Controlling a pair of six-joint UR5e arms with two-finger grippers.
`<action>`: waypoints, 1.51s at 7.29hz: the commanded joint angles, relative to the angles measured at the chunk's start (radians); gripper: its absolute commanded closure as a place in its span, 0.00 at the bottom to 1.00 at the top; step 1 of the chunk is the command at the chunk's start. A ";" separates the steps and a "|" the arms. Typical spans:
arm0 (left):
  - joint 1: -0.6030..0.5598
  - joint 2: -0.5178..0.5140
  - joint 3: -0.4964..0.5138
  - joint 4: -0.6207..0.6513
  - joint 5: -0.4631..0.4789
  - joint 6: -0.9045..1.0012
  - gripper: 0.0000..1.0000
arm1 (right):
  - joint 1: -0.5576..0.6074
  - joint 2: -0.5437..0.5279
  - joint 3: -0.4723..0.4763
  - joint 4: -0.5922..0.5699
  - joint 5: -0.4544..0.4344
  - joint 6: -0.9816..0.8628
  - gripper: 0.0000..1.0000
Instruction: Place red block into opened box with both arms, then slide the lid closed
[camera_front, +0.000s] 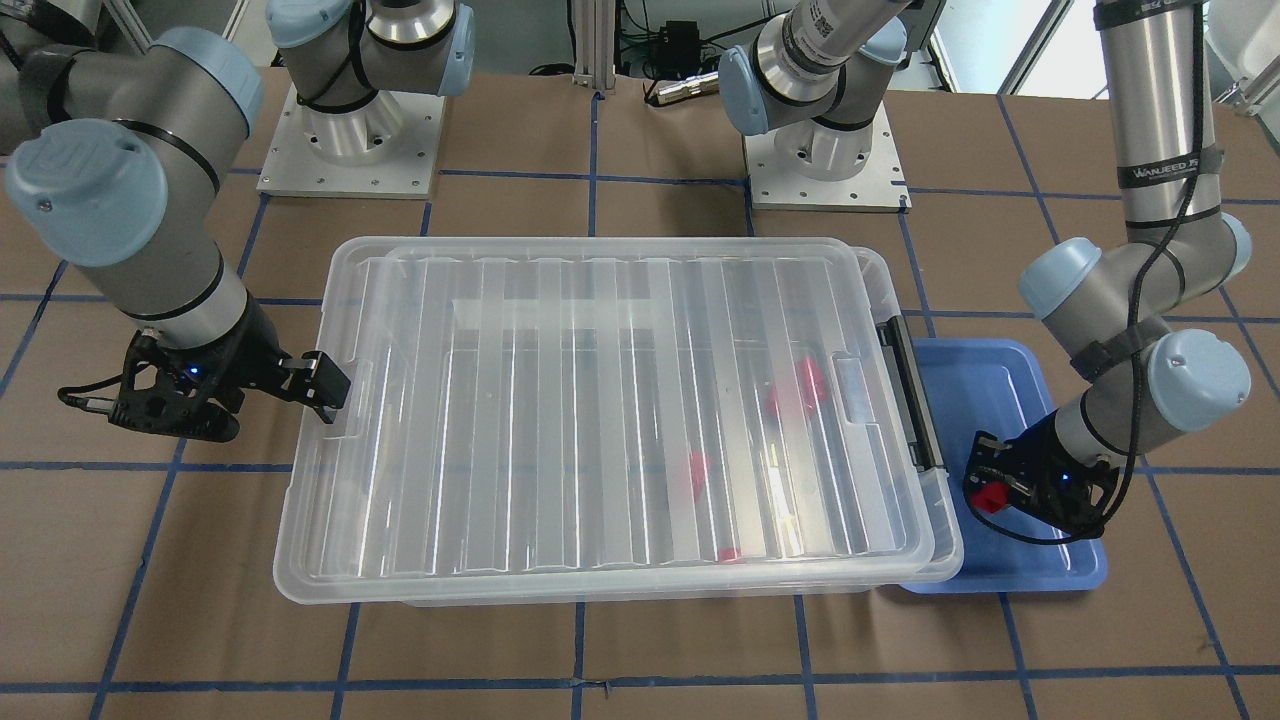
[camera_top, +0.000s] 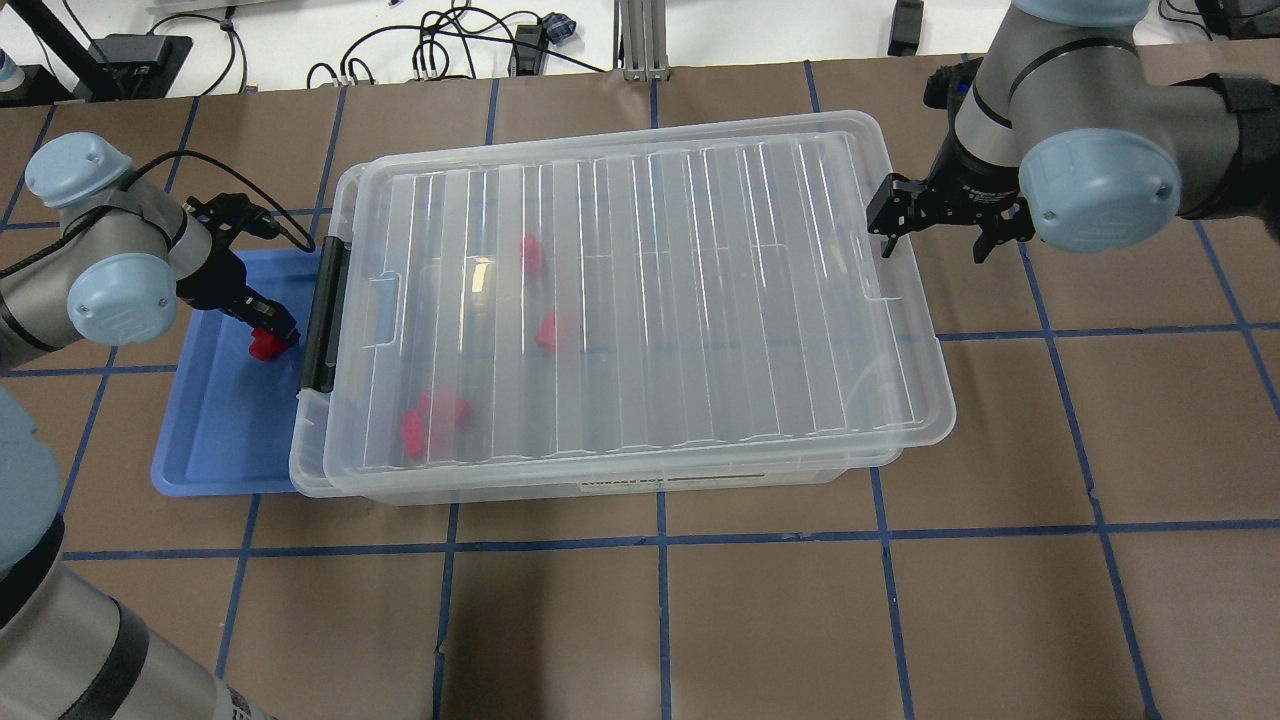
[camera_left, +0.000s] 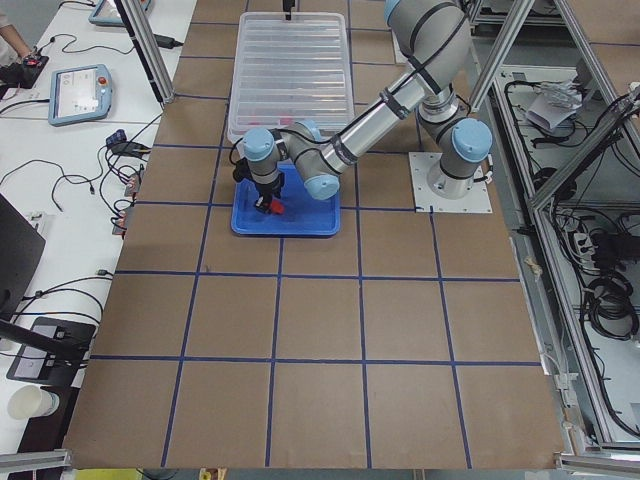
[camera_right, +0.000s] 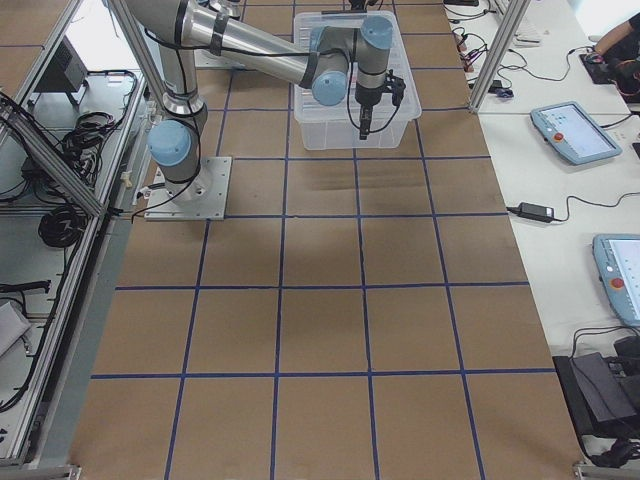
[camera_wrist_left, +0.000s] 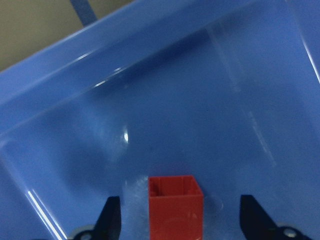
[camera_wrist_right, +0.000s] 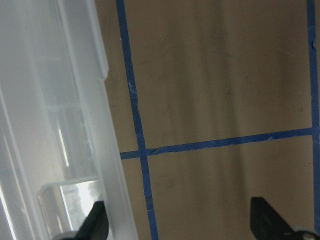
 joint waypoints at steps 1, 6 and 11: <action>0.000 0.019 0.015 -0.004 0.025 0.002 0.89 | -0.037 -0.001 -0.001 -0.006 -0.001 -0.038 0.00; -0.115 0.171 0.343 -0.505 0.031 -0.134 0.99 | -0.142 -0.001 -0.030 -0.003 -0.001 -0.190 0.00; -0.372 0.220 0.326 -0.518 0.041 -0.618 0.99 | -0.242 -0.001 -0.033 -0.008 -0.003 -0.386 0.00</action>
